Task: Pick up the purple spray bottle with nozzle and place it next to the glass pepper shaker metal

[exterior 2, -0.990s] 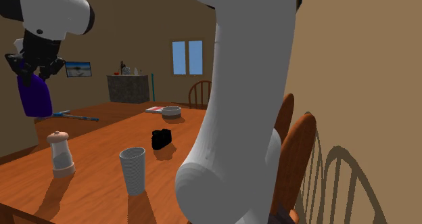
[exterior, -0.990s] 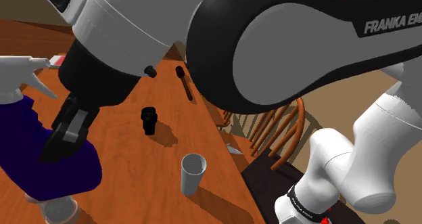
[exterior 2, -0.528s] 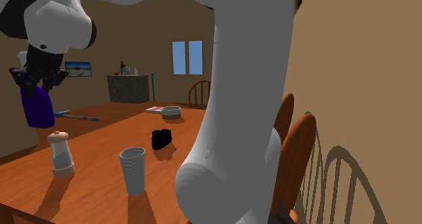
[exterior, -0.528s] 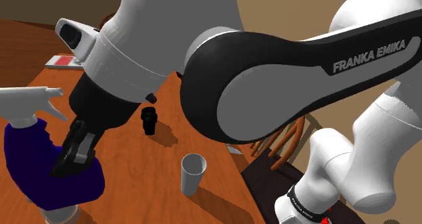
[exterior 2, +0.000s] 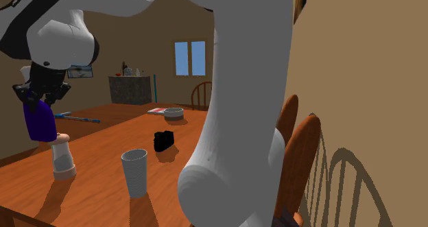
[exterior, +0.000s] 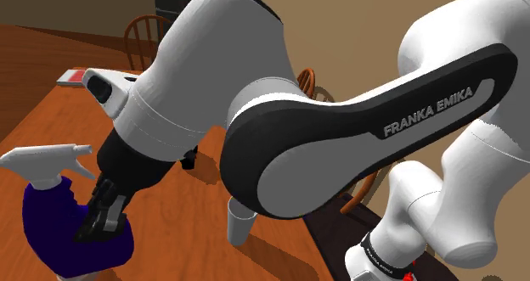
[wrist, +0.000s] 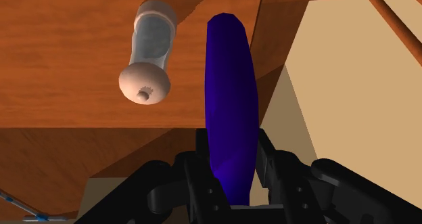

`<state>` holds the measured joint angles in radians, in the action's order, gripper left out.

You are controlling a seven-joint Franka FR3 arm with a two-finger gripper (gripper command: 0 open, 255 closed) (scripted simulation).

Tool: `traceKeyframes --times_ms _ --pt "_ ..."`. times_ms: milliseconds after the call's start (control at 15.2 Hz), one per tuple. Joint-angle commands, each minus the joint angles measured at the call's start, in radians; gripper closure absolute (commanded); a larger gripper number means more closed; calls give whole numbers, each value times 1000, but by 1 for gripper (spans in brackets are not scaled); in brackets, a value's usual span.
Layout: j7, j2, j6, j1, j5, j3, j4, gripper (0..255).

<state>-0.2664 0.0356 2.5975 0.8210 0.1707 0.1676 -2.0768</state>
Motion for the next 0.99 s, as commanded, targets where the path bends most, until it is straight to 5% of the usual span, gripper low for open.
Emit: traceKeyframes --times_ms 0,924 --pt "-7 -9 26 0 5 0 -17 255" --pt "-46 -94 207 6 35 7 -114 255"
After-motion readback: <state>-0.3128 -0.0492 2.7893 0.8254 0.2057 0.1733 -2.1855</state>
